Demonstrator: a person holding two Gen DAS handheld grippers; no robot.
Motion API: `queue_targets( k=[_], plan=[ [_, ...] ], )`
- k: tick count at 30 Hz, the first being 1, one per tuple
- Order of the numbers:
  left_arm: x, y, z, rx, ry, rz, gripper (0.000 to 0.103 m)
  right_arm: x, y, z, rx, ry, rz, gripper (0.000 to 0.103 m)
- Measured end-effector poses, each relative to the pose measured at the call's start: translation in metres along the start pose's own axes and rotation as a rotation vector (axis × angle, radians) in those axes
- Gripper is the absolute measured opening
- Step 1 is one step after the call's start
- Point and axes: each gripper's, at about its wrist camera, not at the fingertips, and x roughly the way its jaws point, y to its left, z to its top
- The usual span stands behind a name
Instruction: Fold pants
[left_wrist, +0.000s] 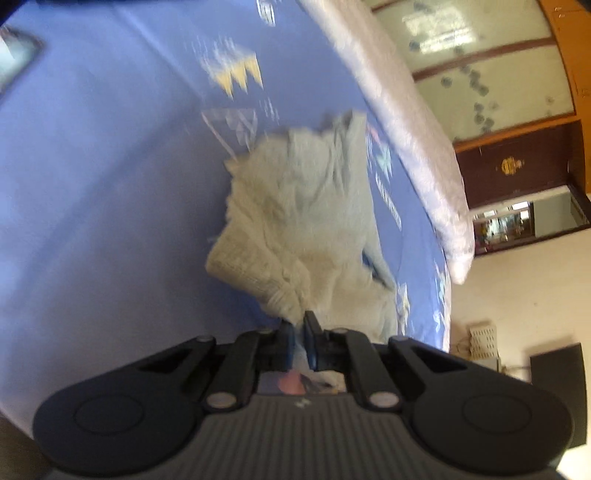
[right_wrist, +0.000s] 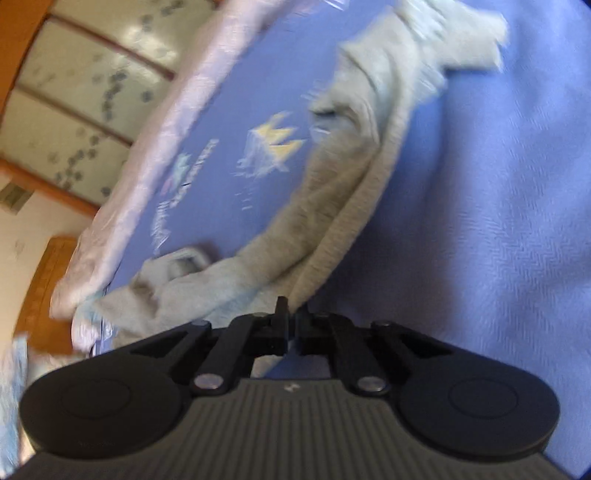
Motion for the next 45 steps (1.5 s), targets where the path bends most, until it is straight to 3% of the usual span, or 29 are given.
queue_targets(
  k=[3,6,8,10,13,16,18,20,22,25,30,32,33,34,36,38,42,45],
  plan=[
    [-0.018,0.007,0.008,0.004,-0.072,0.068,0.006,-0.037,0.018,-0.019,-0.083,0.021,0.083,0.005],
    [-0.024,0.023,0.012,0.003,-0.124,0.21,0.007,-0.067,0.029,-0.056,-0.214,0.109,0.14,0.005],
    [-0.009,0.031,0.009,0.015,-0.106,0.37,0.012,-0.067,0.034,-0.081,-0.353,0.189,0.089,0.016],
    [0.0,0.038,0.001,0.012,-0.083,0.448,0.011,-0.066,0.027,-0.092,-0.423,0.217,0.029,0.017],
    [-0.013,0.036,-0.01,0.01,-0.131,0.436,0.015,-0.077,-0.001,-0.064,-0.31,0.148,-0.009,0.017],
    [-0.036,0.021,-0.018,0.047,-0.239,0.429,0.019,-0.1,-0.026,-0.016,-0.226,-0.033,-0.089,0.017],
    [-0.043,0.007,-0.02,0.09,-0.269,0.403,0.019,-0.111,-0.044,0.018,-0.17,-0.166,-0.135,0.02],
    [-0.039,-0.013,-0.021,0.146,-0.259,0.371,0.022,-0.113,-0.063,0.048,-0.099,-0.3,-0.176,0.044],
    [-0.019,-0.035,-0.024,0.199,-0.227,0.349,0.025,-0.107,-0.083,0.076,-0.03,-0.384,-0.206,0.049],
    [0.006,-0.054,-0.035,0.242,-0.146,0.333,0.026,-0.083,-0.108,0.111,0.063,-0.39,-0.208,0.049],
    [0.057,-0.079,-0.062,0.319,0.008,0.32,0.027,-0.036,-0.138,0.151,0.241,-0.269,-0.107,0.049],
    [0.083,-0.092,-0.071,0.365,0.058,0.326,0.029,-0.024,-0.139,0.156,0.314,-0.22,-0.017,0.047],
    [0.094,-0.098,-0.075,0.386,0.079,0.321,0.03,-0.015,-0.143,0.16,0.356,-0.201,0.013,0.043],
    [0.107,-0.104,-0.079,0.408,0.103,0.323,0.03,-0.011,-0.144,0.164,0.379,-0.192,0.006,0.015],
    [0.13,-0.108,-0.086,0.43,0.145,0.345,0.03,-0.015,-0.137,0.171,0.37,-0.201,-0.015,0.009],
    [0.147,-0.112,-0.091,0.435,0.184,0.348,0.03,-0.048,-0.117,0.177,0.312,-0.27,0.043,0.009],
    [0.163,-0.116,-0.099,0.469,0.204,0.365,0.03,-0.151,-0.099,0.171,0.122,-0.576,0.226,0.009],
    [0.17,-0.114,-0.103,0.471,0.223,0.366,0.03,-0.2,-0.109,0.147,0.028,-0.695,0.185,0.009]
  ],
)
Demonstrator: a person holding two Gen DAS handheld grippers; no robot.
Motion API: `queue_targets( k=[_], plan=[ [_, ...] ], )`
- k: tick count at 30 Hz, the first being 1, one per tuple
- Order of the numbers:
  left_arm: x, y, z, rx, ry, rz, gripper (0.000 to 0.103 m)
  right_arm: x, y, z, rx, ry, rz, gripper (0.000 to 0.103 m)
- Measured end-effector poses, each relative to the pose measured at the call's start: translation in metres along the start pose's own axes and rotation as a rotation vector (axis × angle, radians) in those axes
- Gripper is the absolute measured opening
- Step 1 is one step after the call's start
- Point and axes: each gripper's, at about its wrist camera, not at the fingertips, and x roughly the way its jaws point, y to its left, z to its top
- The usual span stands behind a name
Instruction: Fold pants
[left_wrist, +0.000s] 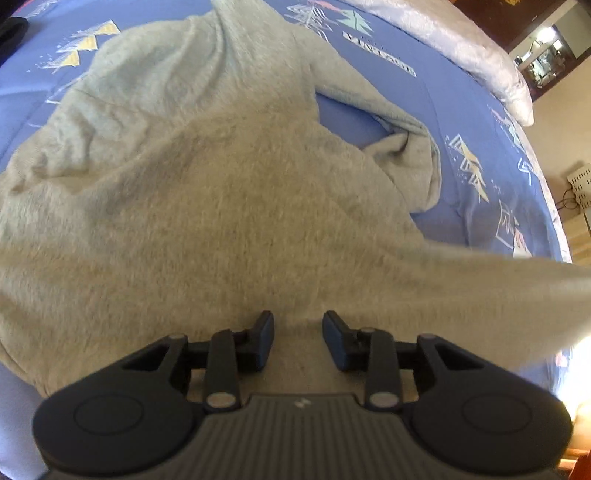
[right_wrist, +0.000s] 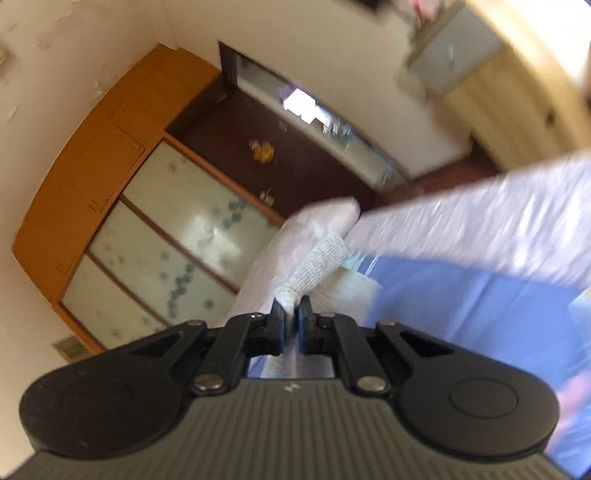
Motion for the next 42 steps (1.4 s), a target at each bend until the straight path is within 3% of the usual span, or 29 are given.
queue_targets(
  k=[4,7,8,9,10,12,13,15,16,18,20,24,27,29,31,34,37,39,40,41,42],
  plan=[
    [-0.002,-0.007,-0.008,0.057,-0.005,0.032,0.034,-0.041,-0.043,-0.018,-0.011,0.028,-0.148,0.009],
    [-0.003,-0.013,-0.012,0.097,-0.002,0.045,0.035,-0.058,-0.098,-0.043,0.094,0.081,-0.348,0.01],
    [-0.004,-0.013,-0.014,0.11,0.0,0.049,0.035,-0.062,-0.109,-0.051,0.098,0.109,-0.427,0.017],
    [-0.006,-0.013,-0.014,0.114,0.002,0.048,0.035,-0.068,-0.12,-0.057,0.115,0.126,-0.475,0.015],
    [-0.007,-0.012,-0.015,0.113,0.003,0.044,0.036,-0.073,-0.124,-0.063,0.151,0.107,-0.444,0.015],
    [-0.009,-0.008,-0.014,0.099,0.006,0.028,0.036,-0.09,-0.127,-0.06,0.215,0.059,-0.454,0.027],
    [-0.011,-0.005,-0.014,0.09,0.006,0.019,0.036,-0.099,-0.121,-0.056,0.228,0.002,-0.499,0.038],
    [-0.014,0.002,-0.013,0.076,0.002,0.006,0.036,-0.115,-0.113,-0.046,0.237,-0.134,-0.611,0.038],
    [-0.017,0.006,-0.012,0.069,-0.005,0.002,0.037,-0.117,-0.107,-0.04,0.242,-0.168,-0.621,0.038],
    [-0.022,0.012,-0.007,0.056,-0.023,-0.001,0.037,-0.116,-0.087,-0.033,0.2,-0.184,-0.588,0.037],
    [-0.031,0.023,0.0,0.033,-0.058,0.005,0.039,-0.096,-0.055,-0.033,0.097,-0.116,-0.49,0.037],
    [-0.049,0.053,0.021,-0.049,-0.15,0.038,0.041,-0.016,0.022,-0.076,-0.075,0.2,-0.233,0.037],
    [-0.062,0.081,0.039,-0.125,-0.203,0.06,0.042,0.049,0.068,-0.147,-0.129,0.467,-0.064,0.038],
    [-0.071,0.096,0.053,-0.151,-0.244,0.086,0.048,0.094,0.09,-0.196,-0.132,0.633,0.014,0.041],
    [-0.078,0.106,0.073,-0.157,-0.292,0.126,0.055,0.132,0.108,-0.245,-0.171,0.746,0.043,0.045],
    [-0.079,0.114,0.107,-0.137,-0.348,0.157,0.063,0.178,0.128,-0.295,-0.295,0.821,0.03,0.046],
    [-0.062,0.113,0.142,-0.089,-0.373,0.184,0.089,0.212,0.126,-0.32,-0.367,0.888,-0.01,0.047],
    [-0.04,0.11,0.159,-0.053,-0.37,0.212,0.086,0.217,0.132,-0.323,-0.432,0.876,0.002,0.032],
    [-0.026,0.11,0.168,-0.037,-0.353,0.237,0.071,0.217,0.138,-0.327,-0.508,0.885,-0.002,0.006],
    [-0.007,0.112,0.177,-0.028,-0.312,0.264,0.039,0.218,0.143,-0.327,-0.577,0.887,-0.008,0.004],
    [0.006,0.114,0.182,-0.037,-0.268,0.285,0.026,0.218,0.15,-0.322,-0.639,0.855,-0.01,0.004]
  ],
)
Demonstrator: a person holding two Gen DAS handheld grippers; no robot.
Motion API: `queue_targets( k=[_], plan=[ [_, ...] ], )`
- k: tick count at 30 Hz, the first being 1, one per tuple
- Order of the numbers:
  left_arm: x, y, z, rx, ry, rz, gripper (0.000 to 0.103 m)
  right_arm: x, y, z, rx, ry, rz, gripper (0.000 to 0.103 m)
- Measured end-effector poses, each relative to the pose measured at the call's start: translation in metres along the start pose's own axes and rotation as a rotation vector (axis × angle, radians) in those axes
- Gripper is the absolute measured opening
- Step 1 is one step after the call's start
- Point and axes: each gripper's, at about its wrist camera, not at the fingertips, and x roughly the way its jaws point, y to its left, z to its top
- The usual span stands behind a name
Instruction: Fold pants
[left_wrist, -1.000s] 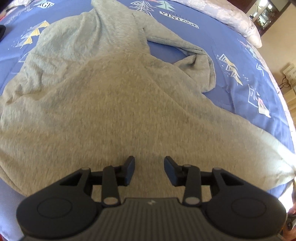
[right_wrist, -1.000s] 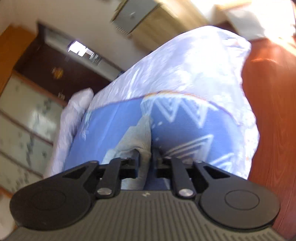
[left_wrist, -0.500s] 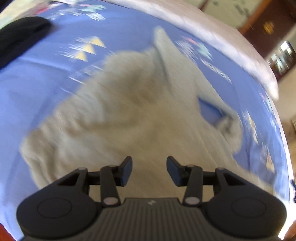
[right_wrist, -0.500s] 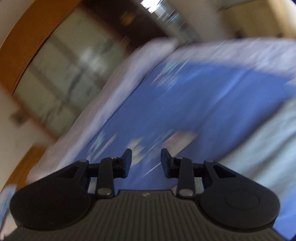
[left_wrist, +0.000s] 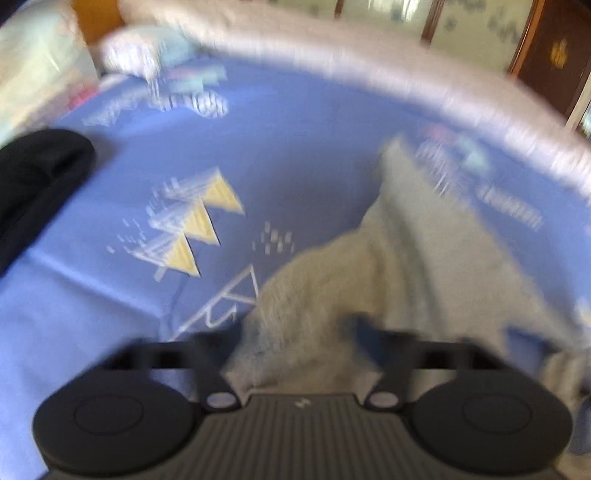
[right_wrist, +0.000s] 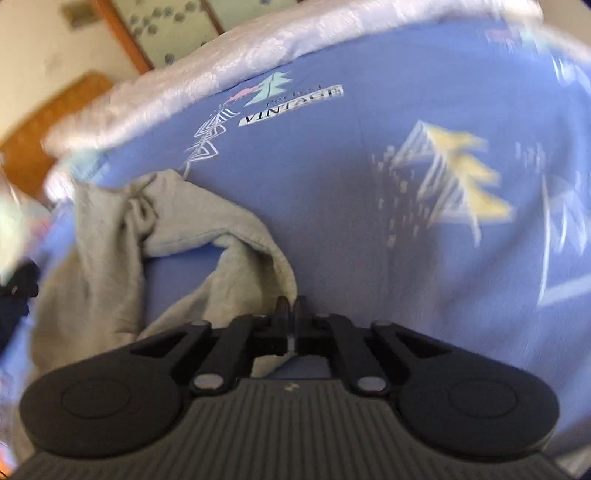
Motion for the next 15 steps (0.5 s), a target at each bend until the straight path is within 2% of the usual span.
queue_targets(
  k=[1,4,7,9,12,15],
  plan=[
    [0.01,0.001,0.0,-0.017,0.028,0.01,0.021,-0.005,0.003,0.006,-0.062,-0.041,-0.044,0.004],
    [-0.005,0.001,-0.002,-0.029,-0.007,-0.007,0.016,-0.035,0.01,0.048,-0.239,-0.257,-0.215,0.004],
    [-0.043,0.009,-0.008,-0.036,-0.056,-0.112,0.016,-0.082,0.008,0.084,-0.356,-0.503,-0.415,0.004],
    [-0.071,0.021,-0.017,-0.045,-0.094,-0.173,0.016,-0.119,-0.005,0.095,-0.367,-0.624,-0.514,0.004],
    [-0.106,0.043,-0.039,-0.068,-0.129,-0.237,0.016,-0.166,-0.041,0.085,-0.324,-0.699,-0.603,0.004],
    [-0.124,0.066,-0.068,-0.086,-0.116,-0.283,0.016,-0.205,-0.085,0.04,-0.282,-0.673,-0.717,0.005]
  ],
)
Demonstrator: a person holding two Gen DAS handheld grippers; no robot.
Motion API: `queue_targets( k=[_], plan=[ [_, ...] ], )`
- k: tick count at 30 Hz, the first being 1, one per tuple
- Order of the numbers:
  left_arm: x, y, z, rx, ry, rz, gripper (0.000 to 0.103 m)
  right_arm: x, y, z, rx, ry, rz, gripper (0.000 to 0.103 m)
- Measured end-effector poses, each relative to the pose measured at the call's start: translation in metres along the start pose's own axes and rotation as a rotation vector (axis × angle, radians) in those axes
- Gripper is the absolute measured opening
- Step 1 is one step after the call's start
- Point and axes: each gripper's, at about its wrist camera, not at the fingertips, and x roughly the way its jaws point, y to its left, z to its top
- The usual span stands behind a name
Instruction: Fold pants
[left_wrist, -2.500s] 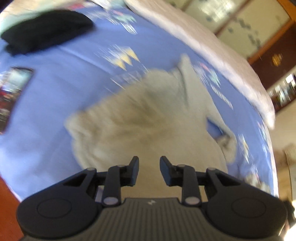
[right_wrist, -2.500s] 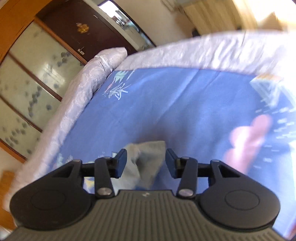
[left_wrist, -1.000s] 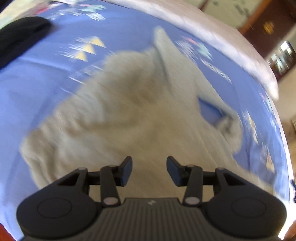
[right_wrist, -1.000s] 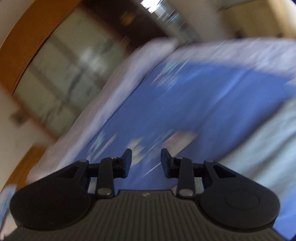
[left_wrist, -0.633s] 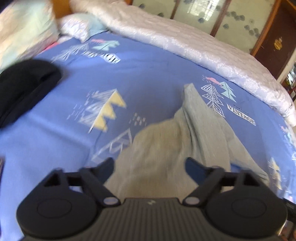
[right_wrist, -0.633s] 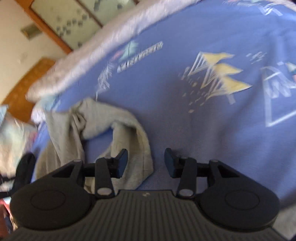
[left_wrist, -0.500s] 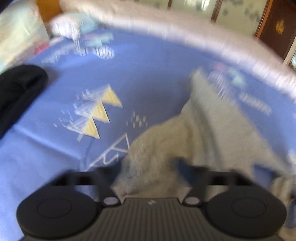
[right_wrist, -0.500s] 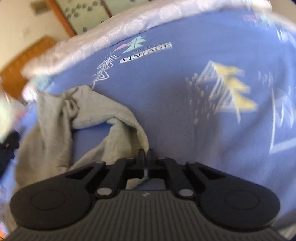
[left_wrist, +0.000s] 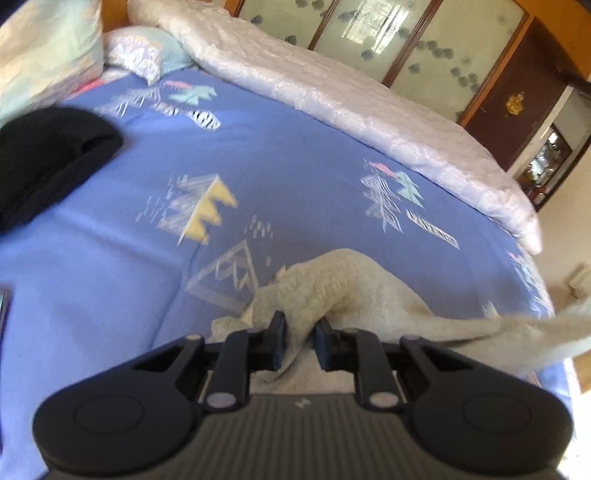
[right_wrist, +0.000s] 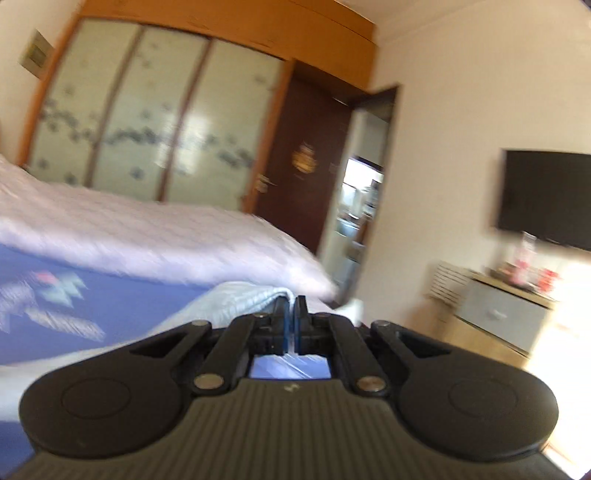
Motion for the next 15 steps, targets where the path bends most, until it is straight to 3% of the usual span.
queue_targets(
  k=[3,5,8,12,15],
  plan=[
    [-0.013,0.009,-0.03,0.027,0.068,0.007,0.017,-0.016,-0.042,-0.059,0.012,0.17,-0.054,0.008],
    [-0.017,0.006,-0.052,0.088,0.129,0.028,0.021,-0.024,-0.06,-0.102,0.021,0.335,-0.085,0.031],
    [-0.029,0.001,-0.068,0.171,0.146,0.047,0.027,-0.043,-0.081,-0.144,0.093,0.473,-0.186,0.04],
    [-0.043,0.007,-0.046,0.102,0.082,0.029,0.038,-0.055,-0.115,-0.156,0.337,0.541,-0.264,0.04],
    [-0.042,0.0,-0.026,0.084,0.026,0.037,0.057,-0.052,-0.124,-0.141,0.457,0.498,-0.239,0.04]
  ],
)
